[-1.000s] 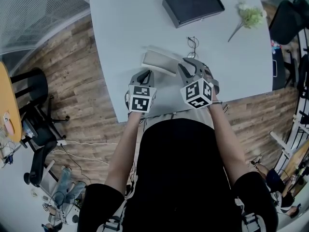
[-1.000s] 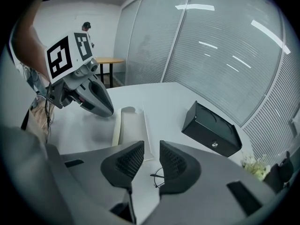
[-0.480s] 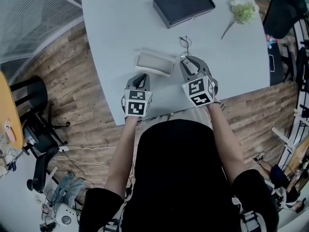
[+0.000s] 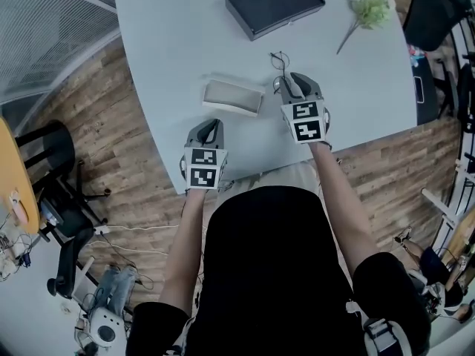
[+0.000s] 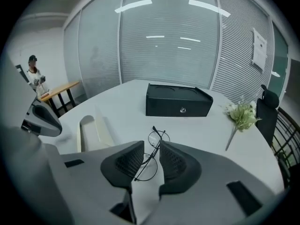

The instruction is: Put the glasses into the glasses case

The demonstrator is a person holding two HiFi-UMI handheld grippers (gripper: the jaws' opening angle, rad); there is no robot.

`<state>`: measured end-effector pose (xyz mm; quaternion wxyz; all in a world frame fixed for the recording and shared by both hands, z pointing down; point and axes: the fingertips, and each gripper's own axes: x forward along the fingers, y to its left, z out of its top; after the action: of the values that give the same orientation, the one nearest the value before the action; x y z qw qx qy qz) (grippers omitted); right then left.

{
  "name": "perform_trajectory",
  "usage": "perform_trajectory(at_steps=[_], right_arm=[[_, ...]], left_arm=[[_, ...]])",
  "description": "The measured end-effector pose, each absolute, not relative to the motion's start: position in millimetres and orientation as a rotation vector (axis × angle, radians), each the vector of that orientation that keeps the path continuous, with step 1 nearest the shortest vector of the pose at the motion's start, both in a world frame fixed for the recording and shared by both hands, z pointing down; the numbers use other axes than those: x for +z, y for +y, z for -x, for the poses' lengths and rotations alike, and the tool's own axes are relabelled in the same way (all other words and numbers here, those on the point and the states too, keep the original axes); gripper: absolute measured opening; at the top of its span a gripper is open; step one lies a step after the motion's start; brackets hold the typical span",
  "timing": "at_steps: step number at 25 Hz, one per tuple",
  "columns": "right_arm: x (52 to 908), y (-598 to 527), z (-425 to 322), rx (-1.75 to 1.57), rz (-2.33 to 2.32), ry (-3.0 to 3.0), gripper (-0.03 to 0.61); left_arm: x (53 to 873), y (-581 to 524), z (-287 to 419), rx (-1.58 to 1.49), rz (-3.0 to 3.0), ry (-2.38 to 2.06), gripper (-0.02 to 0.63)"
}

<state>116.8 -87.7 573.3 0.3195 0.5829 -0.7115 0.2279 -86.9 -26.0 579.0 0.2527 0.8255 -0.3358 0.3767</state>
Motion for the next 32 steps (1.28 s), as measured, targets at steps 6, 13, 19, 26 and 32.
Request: perform_trajectory(at_steps=[6,13,19,26,32], right_arm=[[599.8,-99.8,-125.5,0.660,-1.580,-1.813,0.118],[612.0,-105.1,-127.1,0.680,-1.607,-1.784,0.071],[613.5,-105.8,-132.8,0.715,-1.639,-1.765,0.043],[615.0,-105.6,-138.0,0.783,-1.699,-1.757,0.046],[616.3,-106.2,-138.5,0.849,-1.724,-1.769,0.033]], left_arm=[[580.0,-13.0,88.6,1.045,-2.242,-0.895,0.025],[578.3,-7.5,85.1,1.045,-2.258,-0.869,0.025],[574.2,-10.9,79.8,1.030,-2.269,-0.871,0.025],[572.0,-9.2,82.6,1.025,-2.270,-0.878,0.025],[571.6,-8.1,84.0,1.022,-2.266,-0.885,0.025]])
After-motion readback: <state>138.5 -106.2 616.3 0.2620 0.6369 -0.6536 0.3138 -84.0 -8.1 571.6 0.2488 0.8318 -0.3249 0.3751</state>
